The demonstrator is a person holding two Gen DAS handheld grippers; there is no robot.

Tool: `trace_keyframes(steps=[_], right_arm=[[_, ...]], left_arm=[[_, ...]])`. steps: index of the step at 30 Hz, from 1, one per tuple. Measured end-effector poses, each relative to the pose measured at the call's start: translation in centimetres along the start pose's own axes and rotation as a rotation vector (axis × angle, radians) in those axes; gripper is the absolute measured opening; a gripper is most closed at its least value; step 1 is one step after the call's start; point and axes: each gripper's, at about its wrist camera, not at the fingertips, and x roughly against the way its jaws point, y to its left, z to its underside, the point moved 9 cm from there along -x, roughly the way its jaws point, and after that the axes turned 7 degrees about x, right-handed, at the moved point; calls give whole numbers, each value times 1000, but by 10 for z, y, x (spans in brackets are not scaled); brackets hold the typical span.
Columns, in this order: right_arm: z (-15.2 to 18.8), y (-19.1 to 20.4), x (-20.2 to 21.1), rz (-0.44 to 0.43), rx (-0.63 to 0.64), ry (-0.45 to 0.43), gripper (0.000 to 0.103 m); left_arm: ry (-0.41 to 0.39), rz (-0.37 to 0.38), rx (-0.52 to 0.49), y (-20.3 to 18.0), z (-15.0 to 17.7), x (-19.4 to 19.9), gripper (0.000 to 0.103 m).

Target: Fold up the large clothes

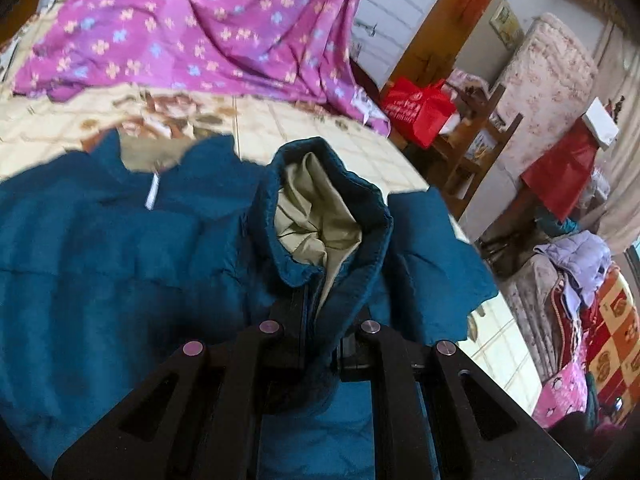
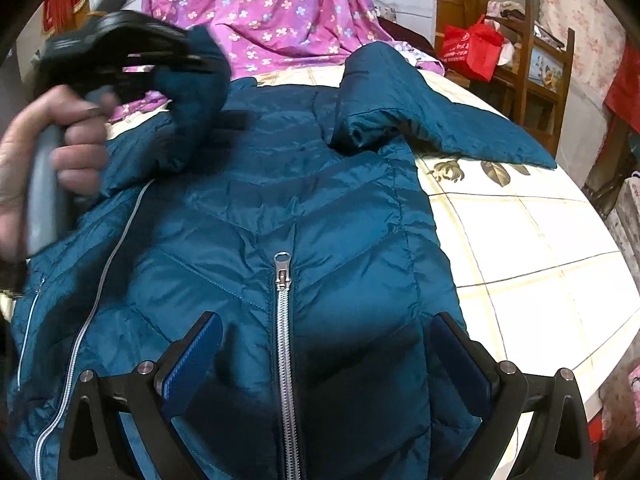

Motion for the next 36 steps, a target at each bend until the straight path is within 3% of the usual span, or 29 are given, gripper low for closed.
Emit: trace_keyframes(steps=[2, 3, 4, 6, 7, 16, 23, 29, 36], right_arm=[[0, 1, 0, -2, 2, -1, 103], [-1, 1, 0, -5, 0, -2, 103], [-1, 0, -1, -8, -2, -4, 103], [-2, 1, -1, -12, -6, -4, 103], [-1, 2, -1, -13, -5, -3, 103], [-2, 3, -3, 19, -3, -1, 103], [-2, 3, -7, 42, 7, 9, 103], [-2, 10, -12, 52, 21, 22, 103], [-2, 16, -11, 59, 43, 16, 103]], left_arm=[[26, 5, 20, 2, 7, -9, 13], [45, 7, 31, 2, 11, -13, 23], [69, 15, 44, 3, 15, -18, 41], [87, 27, 62, 5, 25, -17, 60], [88, 27, 62, 6, 27, -15, 64], [86, 26, 81, 36, 43, 30, 65], [32, -22, 112, 98, 55, 87, 65], [36, -49, 207, 142, 65, 108, 65], [0, -94, 202, 168, 62, 122, 65]])
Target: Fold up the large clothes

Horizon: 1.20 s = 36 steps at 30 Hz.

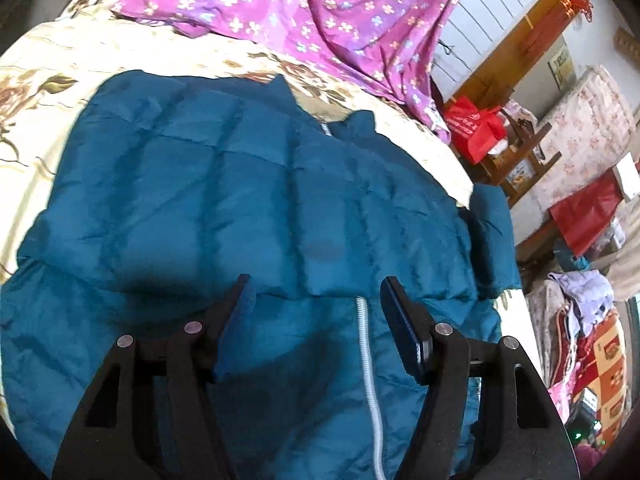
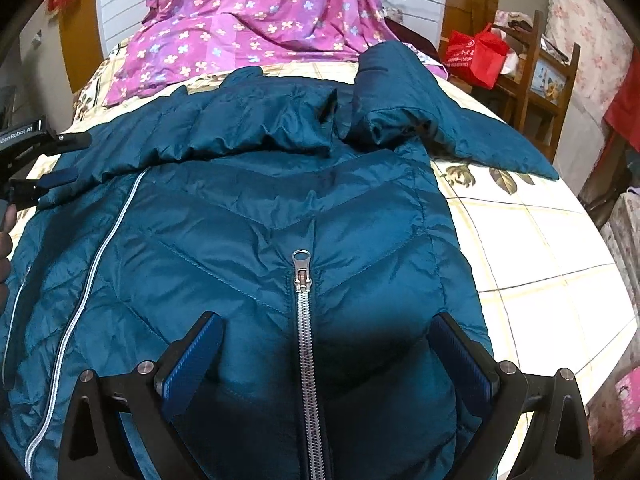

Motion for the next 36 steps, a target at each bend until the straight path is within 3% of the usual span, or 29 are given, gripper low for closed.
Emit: trace_keyframes(steps=[6, 9, 12, 14, 17, 22, 24, 27, 28, 30, 32, 34, 36], right_arm=[[-1, -5, 3, -2, -17, -15, 103], [-9, -5, 12, -20, -32, -69, 103], [-26, -5, 25, -95, -82, -173, 103], [-47, -1, 31, -120, -90, -250, 103], [-80, 15, 17, -173, -42, -218, 103], [-148, 42, -10, -208, 11, -272, 103], [-171, 57, -38, -291, -1, -244, 103], [-182, 58, -88, -337, -15, -157, 103], [-178, 54, -103, -337, -15, -106, 103], [-160, 24, -141, -239, -17, 32, 98], [-159, 11, -141, -307, -72, 18, 95], [-157, 4, -143, -234, -41, 61, 92], [-158, 2, -141, -227, -51, 76, 91]], left_arm=[[-56, -72, 50, 54, -16, 16, 65], [-79, -102, 74, 78, -21, 23, 65], [-113, -123, 89, 98, -29, 30, 65], [-144, -144, 83, 104, -39, 35, 65], [-195, -176, 45, 101, -59, 39, 65], [-232, -230, -12, 89, -87, 25, 65], [-209, -234, 2, 90, -93, 10, 65], [-159, -284, 13, 103, -93, -18, 65], [-154, -298, 12, 107, -92, -22, 65], [-152, -317, -17, 114, -85, -32, 65], [-153, -334, -70, 111, -81, -37, 65], [-158, -347, -77, 109, -82, -35, 65], [-172, -344, -78, 104, -84, -29, 65]])
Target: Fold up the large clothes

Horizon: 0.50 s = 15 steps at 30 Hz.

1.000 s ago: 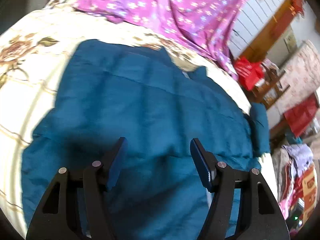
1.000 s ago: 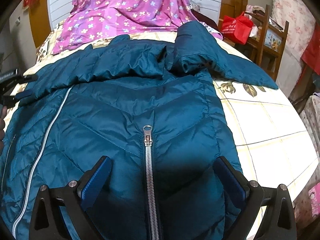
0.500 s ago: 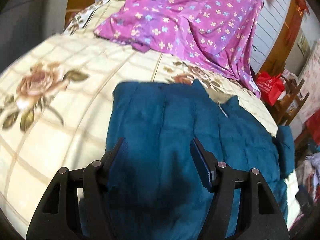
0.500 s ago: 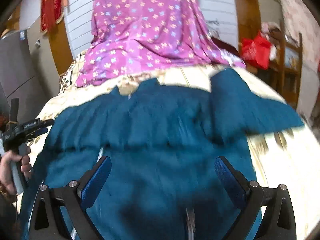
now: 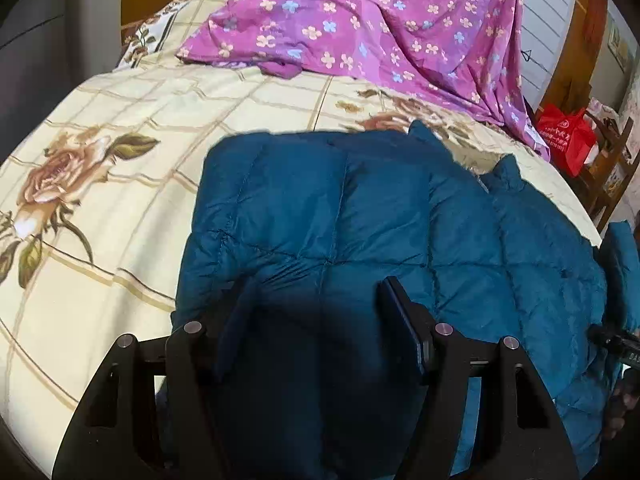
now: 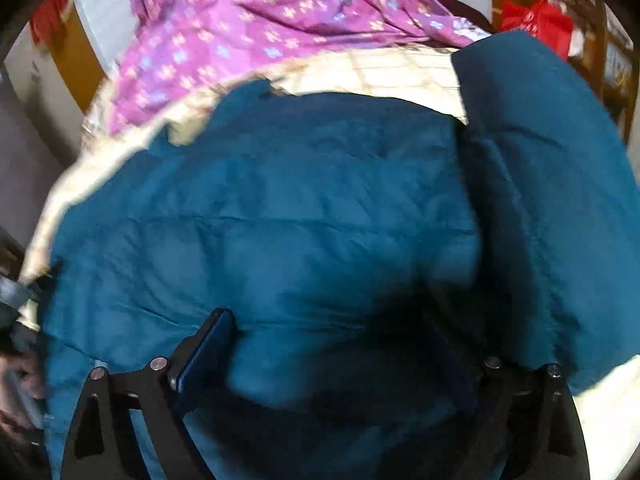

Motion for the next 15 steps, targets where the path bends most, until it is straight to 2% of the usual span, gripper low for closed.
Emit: trace_keyframes(steps=[3, 5, 6, 8, 9, 10, 11, 12, 15], right_arm=[[-24, 4, 25, -26, -25, -122, 91], [-48, 10, 38, -36, -26, -217, 91], [-54, 12, 37, -40, -19, -225, 91], [-65, 17, 19, -29, 15, -203, 91], [-65, 15, 3, -5, 33, -163, 91], [-61, 8, -10, 20, 40, -117, 92], [-49, -2, -34, 56, 35, -17, 97], [-44, -7, -38, 41, 22, -4, 101], [-41, -10, -25, 65, 7, -12, 101]], left_arm=[[-66, 58, 44, -6, -20, 17, 65], [-88, 56, 60, -7, -36, 17, 65], [-77, 41, 66, -6, -41, 11, 65], [-21, -54, 94, 10, -42, -13, 65], [15, -80, 102, 15, -38, -24, 65], [46, -95, 98, 18, -31, -35, 65], [31, -106, 74, 16, -29, -36, 65], [20, -118, 52, 14, -28, -36, 66], [27, -132, 3, 8, -26, -30, 66]])
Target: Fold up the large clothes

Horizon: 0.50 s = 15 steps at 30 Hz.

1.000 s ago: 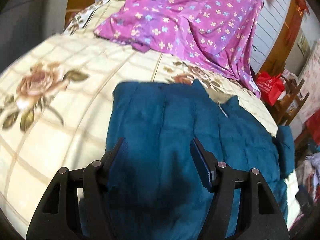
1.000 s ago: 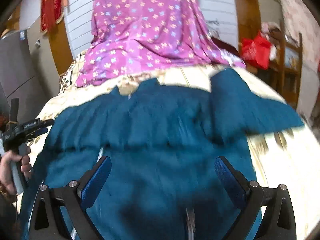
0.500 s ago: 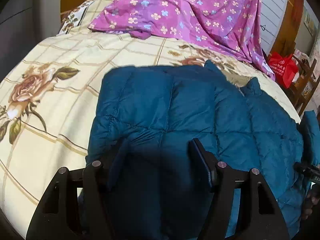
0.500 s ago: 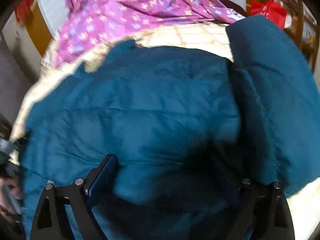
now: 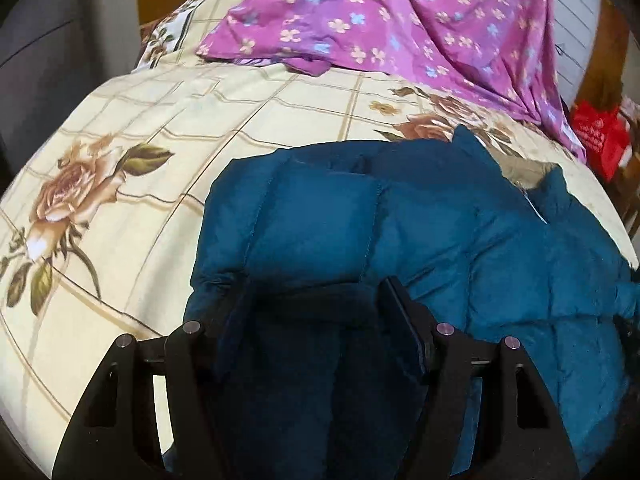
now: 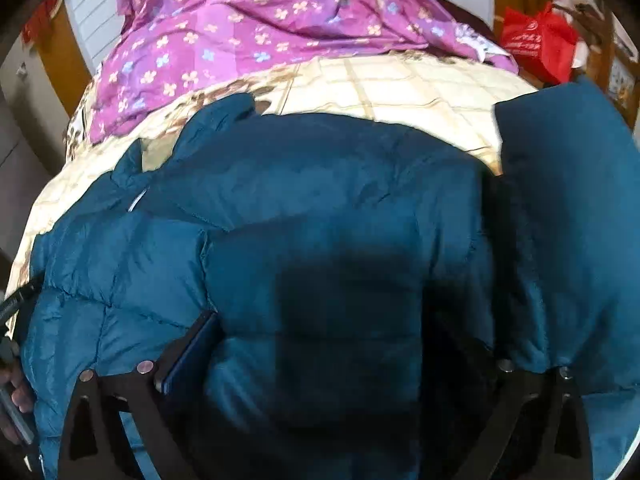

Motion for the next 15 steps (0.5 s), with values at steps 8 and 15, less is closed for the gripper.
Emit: trace_keyframes(steps=[8, 15], right_arm=[[18, 48, 74, -91, 94, -163, 98], [62, 52, 50, -40, 83, 25, 101]], left_arm=[[-32, 142, 41, 1, 30, 60, 66], [10, 11, -138, -18, 62, 59, 69]])
